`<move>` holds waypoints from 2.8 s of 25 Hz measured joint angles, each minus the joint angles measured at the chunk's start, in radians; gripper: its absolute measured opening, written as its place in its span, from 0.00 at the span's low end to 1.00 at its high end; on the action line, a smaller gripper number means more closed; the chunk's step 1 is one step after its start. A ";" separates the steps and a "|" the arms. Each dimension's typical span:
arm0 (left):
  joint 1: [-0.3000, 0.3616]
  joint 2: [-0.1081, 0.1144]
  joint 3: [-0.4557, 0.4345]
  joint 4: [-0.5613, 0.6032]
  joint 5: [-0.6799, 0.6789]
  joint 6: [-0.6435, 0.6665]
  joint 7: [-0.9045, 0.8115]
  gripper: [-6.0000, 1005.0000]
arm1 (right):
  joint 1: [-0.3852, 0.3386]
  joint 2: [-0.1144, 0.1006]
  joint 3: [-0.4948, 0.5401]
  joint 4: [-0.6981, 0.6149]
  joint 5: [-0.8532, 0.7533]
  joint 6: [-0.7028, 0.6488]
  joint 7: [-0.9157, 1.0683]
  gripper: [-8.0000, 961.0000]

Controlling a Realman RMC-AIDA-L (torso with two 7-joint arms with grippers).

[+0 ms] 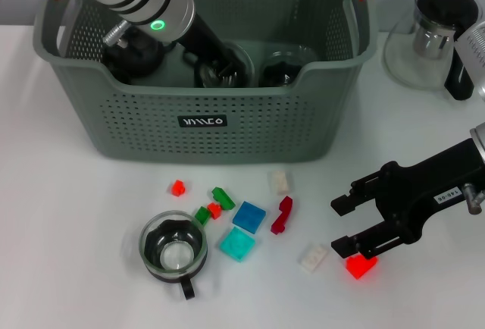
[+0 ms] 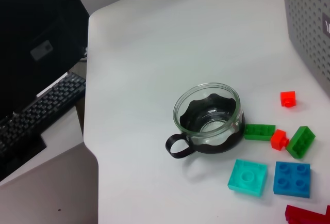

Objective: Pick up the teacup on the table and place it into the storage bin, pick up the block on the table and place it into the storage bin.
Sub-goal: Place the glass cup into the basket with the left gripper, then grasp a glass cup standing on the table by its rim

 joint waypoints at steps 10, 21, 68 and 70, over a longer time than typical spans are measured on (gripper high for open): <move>0.006 -0.002 -0.008 0.029 0.002 0.013 -0.002 0.27 | -0.002 0.000 0.000 0.000 0.000 0.000 0.001 0.78; 0.133 -0.018 -0.129 0.461 -0.062 0.262 -0.026 0.58 | -0.003 0.000 0.000 0.000 0.000 0.000 0.001 0.78; 0.699 -0.083 0.171 0.825 -0.097 0.626 0.854 0.68 | 0.041 0.055 0.040 0.039 0.009 0.106 0.077 0.78; 0.699 -0.083 0.212 0.825 -0.064 0.610 0.852 0.68 | 0.044 0.057 0.040 0.040 0.009 0.112 0.081 0.78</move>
